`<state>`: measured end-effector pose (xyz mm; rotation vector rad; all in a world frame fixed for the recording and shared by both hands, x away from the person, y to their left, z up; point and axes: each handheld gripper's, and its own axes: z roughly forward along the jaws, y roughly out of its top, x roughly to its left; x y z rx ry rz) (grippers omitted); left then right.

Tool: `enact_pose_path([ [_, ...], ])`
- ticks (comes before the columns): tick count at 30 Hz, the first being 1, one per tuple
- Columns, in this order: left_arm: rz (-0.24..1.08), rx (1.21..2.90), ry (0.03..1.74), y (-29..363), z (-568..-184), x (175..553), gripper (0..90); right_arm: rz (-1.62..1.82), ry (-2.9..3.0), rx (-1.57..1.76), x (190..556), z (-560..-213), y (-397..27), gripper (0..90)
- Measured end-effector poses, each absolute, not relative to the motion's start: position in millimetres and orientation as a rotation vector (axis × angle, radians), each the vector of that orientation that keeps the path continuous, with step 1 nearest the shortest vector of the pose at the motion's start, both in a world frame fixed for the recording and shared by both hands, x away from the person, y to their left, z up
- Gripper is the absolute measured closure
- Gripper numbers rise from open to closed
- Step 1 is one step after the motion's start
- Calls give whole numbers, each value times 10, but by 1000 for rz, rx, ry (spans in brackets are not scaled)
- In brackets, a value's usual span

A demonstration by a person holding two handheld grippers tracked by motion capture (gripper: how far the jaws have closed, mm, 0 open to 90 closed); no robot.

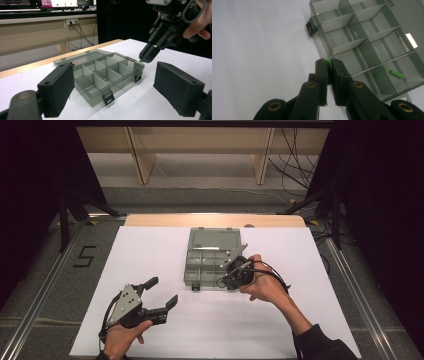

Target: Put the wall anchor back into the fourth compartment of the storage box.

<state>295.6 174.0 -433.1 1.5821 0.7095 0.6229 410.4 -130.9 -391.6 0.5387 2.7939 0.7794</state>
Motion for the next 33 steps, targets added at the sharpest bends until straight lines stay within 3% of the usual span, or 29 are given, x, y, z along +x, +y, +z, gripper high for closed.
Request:
enact_pose_path([
  [33,621,1581,711,1738,-4331,2954,161,801,2648,722,4633,-3998,-1538,841],
])
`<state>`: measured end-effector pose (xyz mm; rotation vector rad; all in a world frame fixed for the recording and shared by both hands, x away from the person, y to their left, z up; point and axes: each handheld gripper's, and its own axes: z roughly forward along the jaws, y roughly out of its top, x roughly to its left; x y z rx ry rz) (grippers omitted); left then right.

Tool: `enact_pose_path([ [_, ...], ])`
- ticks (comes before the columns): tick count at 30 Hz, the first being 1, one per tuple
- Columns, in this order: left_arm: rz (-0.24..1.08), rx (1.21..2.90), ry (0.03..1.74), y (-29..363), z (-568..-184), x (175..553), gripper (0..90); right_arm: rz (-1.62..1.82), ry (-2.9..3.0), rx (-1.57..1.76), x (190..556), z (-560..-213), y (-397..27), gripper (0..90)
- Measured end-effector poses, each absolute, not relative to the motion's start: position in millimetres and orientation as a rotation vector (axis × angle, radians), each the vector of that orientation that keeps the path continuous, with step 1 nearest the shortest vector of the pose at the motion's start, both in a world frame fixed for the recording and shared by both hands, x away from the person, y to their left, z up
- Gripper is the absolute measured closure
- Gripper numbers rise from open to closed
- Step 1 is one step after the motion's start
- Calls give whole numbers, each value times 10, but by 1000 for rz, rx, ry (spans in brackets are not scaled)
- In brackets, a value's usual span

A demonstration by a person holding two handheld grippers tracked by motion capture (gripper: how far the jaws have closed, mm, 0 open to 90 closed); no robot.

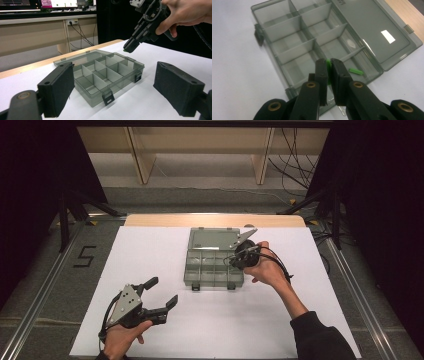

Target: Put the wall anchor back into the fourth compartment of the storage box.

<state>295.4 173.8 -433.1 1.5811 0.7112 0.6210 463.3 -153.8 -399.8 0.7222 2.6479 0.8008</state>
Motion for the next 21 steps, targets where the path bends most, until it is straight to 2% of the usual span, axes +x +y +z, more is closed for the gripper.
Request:
enact_pose_path([
  [21,621,1574,707,1741,-4336,2964,161,785,2608,820,4917,-4167,-1600,841],
])
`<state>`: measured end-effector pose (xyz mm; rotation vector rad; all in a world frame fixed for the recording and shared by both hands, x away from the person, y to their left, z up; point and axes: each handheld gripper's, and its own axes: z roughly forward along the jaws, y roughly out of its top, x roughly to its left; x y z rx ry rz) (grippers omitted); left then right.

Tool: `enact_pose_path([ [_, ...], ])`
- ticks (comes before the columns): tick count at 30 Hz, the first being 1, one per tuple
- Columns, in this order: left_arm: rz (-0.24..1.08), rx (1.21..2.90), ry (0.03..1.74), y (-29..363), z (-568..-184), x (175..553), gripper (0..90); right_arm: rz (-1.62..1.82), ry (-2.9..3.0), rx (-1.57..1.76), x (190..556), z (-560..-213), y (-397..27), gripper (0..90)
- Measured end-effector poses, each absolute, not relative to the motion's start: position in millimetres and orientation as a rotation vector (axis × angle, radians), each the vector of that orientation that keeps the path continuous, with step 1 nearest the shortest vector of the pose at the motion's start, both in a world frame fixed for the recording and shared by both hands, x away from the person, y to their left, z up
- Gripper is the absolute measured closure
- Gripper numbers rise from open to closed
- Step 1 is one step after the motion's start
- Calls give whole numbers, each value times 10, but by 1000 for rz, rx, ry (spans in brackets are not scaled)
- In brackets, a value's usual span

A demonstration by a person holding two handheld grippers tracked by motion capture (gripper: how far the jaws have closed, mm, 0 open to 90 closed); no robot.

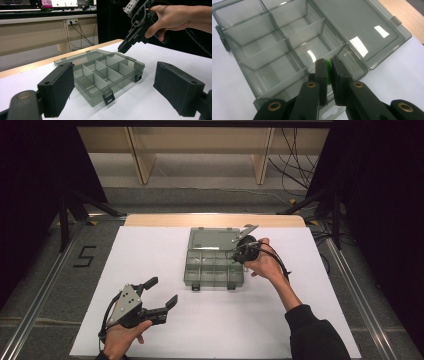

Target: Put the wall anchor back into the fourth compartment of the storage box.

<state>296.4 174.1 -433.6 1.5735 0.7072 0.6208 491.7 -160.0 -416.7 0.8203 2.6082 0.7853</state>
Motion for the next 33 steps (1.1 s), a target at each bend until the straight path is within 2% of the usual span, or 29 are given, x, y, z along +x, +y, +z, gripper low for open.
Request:
enact_pose_path([
  [13,624,1583,711,1746,-4340,2965,161,756,2615,864,5049,-4297,-1569,836],
  [18,623,1583,711,1750,-4339,2966,161,740,2602,876,5061,-4319,-1549,697],
  [20,622,1581,714,1750,-4339,2964,161,741,2583,881,5052,-4305,-1551,608],
  [25,624,1583,711,1746,-4340,2965,161,767,2561,923,4989,-4235,-1566,479],
  [33,626,1583,708,1749,-4336,2967,161,808,2574,862,4802,-4154,-1583,395],
])
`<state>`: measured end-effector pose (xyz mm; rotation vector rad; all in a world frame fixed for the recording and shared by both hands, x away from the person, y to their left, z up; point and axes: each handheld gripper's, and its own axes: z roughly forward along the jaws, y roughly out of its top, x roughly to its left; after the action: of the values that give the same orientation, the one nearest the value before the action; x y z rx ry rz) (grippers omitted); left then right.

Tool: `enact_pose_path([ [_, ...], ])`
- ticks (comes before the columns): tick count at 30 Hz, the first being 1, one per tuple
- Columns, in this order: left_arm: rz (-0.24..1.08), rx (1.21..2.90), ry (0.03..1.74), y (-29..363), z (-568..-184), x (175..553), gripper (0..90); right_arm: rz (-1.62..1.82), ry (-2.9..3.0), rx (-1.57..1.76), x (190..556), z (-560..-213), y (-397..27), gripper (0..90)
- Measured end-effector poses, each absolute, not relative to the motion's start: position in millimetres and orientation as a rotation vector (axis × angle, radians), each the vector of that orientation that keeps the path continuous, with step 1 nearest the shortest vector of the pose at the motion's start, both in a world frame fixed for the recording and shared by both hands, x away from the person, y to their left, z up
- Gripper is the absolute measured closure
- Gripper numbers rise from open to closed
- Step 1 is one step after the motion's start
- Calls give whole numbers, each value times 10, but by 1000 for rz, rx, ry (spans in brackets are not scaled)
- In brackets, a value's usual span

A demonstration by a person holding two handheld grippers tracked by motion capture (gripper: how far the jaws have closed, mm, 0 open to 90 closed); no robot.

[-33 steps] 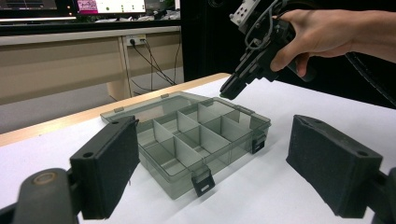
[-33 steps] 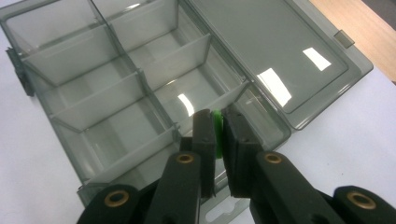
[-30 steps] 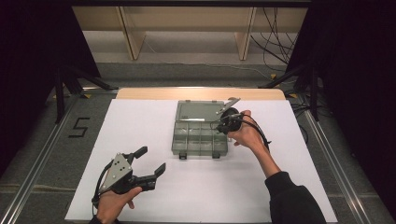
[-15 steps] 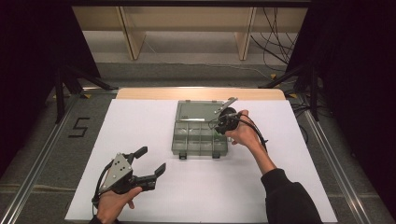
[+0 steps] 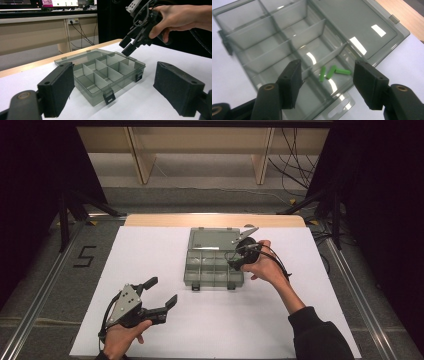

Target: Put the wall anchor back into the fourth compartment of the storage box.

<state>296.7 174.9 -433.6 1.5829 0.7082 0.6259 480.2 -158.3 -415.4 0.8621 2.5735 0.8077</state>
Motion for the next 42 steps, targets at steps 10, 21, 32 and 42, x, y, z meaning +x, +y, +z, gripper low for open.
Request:
enact_pose_path([
  [10,623,1578,711,1747,-4329,2957,161,900,2561,843,4536,-4064,-1554,347],
  [21,627,1582,707,1745,-4326,2955,161,1027,2508,777,4167,-3985,-1603,306],
  [32,626,1587,705,1741,-4326,2950,161,1164,2459,784,3893,-3972,-1669,286],
  [42,620,1585,705,1728,-4333,2950,161,1241,2417,806,3758,-3960,-1787,281],
])
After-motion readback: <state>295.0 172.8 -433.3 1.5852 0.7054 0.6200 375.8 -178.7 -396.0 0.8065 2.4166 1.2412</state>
